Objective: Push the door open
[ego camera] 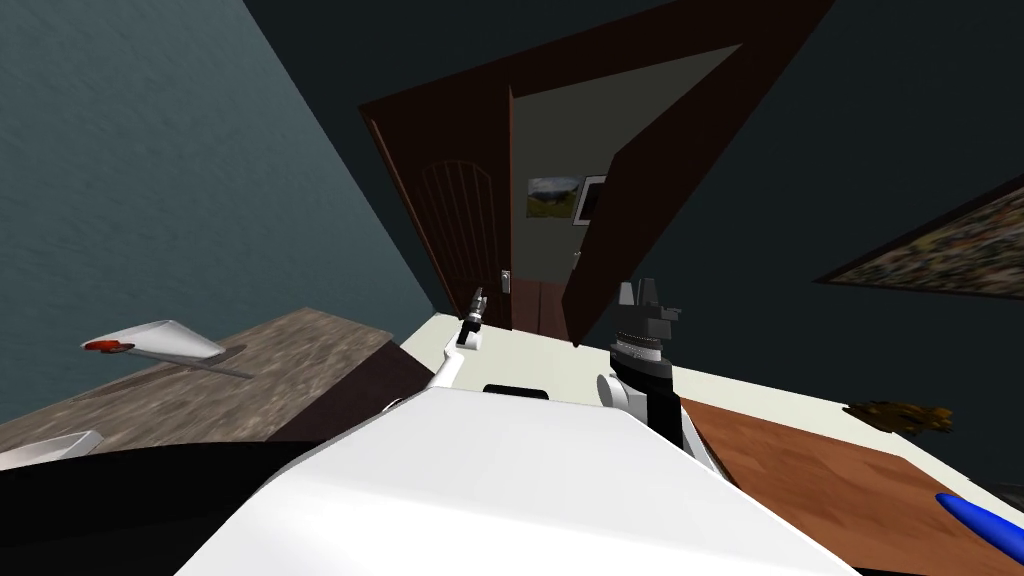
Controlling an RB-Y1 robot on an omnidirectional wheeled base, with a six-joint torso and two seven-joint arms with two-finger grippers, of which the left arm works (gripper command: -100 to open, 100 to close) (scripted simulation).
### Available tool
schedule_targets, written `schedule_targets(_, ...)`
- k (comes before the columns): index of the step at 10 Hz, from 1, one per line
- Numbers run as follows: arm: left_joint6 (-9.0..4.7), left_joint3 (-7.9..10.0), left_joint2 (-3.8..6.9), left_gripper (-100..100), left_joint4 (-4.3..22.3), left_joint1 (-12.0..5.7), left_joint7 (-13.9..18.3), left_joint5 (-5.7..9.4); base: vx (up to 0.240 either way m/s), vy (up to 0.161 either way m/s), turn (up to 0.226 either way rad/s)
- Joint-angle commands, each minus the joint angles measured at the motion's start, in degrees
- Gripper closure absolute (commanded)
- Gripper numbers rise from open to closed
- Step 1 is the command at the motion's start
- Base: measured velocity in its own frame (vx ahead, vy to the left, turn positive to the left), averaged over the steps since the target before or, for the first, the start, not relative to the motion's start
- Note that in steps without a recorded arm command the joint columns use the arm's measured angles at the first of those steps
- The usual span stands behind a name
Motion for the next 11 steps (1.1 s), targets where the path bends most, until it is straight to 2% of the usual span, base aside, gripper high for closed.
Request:
schedule_targets(1,0.34,-0.10,0.02,-100,2.9,-1.87,0.0,-0.01,0.101,0.010,-0.023)
schedule_targets(4,0.72,-0.25,-0.01,-100,9.6,-5.36,0.0,-0.03,0.100,0.024,-0.023)
schedule_targets(8,1.19,-0.44,-0.16,-100,16.8,-9.60,0.0,-0.06,0.097,0.026,-0.022)
schedule_targets(9,1.19,-0.44,-0.16,-100,17.0,-9.60,0.0,-0.06,0.052,0.010,-0.005)
schedule_targets(11,1.39,-0.52,-0.26,-100,20.3,-11.47,-0.1,-0.07,0.062,0.012,-0.015)
